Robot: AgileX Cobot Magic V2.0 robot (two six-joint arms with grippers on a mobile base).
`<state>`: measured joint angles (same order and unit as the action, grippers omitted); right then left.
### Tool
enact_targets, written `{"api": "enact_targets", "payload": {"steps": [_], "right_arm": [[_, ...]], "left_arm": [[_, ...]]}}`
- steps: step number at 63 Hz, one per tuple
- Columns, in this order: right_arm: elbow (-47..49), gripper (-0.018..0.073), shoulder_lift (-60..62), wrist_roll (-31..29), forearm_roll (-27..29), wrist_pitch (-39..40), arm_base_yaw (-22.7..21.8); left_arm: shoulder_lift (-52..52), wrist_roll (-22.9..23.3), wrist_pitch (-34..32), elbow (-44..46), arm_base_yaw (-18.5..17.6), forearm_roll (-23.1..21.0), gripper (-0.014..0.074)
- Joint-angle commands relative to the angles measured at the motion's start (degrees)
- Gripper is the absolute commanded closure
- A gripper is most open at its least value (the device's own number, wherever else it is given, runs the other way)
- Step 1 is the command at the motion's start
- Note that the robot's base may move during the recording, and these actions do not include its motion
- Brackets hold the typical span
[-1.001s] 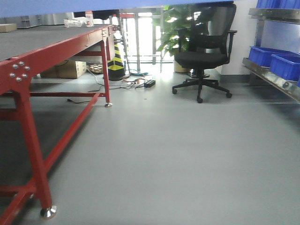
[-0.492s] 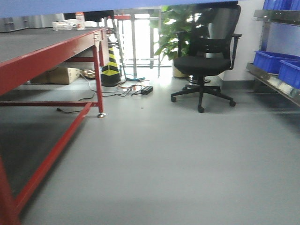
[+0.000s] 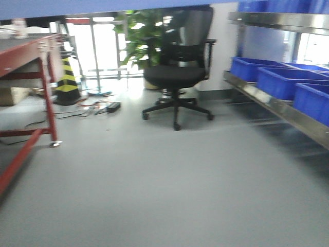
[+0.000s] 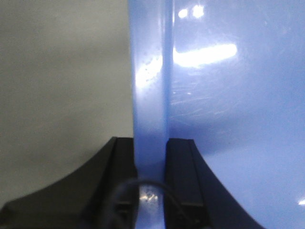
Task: Grab blue tray and place on right shelf
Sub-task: 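Drive the base away from the table toward the steel shelving, then turn and approach the shelf rack holding the tray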
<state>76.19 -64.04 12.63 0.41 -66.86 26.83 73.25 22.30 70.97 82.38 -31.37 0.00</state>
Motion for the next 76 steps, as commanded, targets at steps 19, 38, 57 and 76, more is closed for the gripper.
{"api": "enact_targets", "payload": {"steps": [19, 38, 57, 76], "right_arm": [[1.83, 0.0503, 1.36, -1.96, -1.27, 3.4, 0.09], [1.83, 0.0503, 1.36, -1.96, -1.27, 3.4, 0.09], [1.83, 0.0503, 1.36, -1.96, -1.27, 3.4, 0.09], [1.83, 0.0503, 1.36, -1.96, -1.27, 3.4, 0.09]], "left_arm": [[-1.13, -1.73, 5.28, 1.26, -0.18, 2.28, 0.0645], [-1.13, -1.73, 5.28, 1.26, -0.18, 2.28, 0.0645], [-1.13, -1.73, 5.28, 1.26, -0.18, 2.28, 0.0645], [-1.13, -1.73, 5.28, 1.26, -0.18, 2.28, 0.0645]]}}
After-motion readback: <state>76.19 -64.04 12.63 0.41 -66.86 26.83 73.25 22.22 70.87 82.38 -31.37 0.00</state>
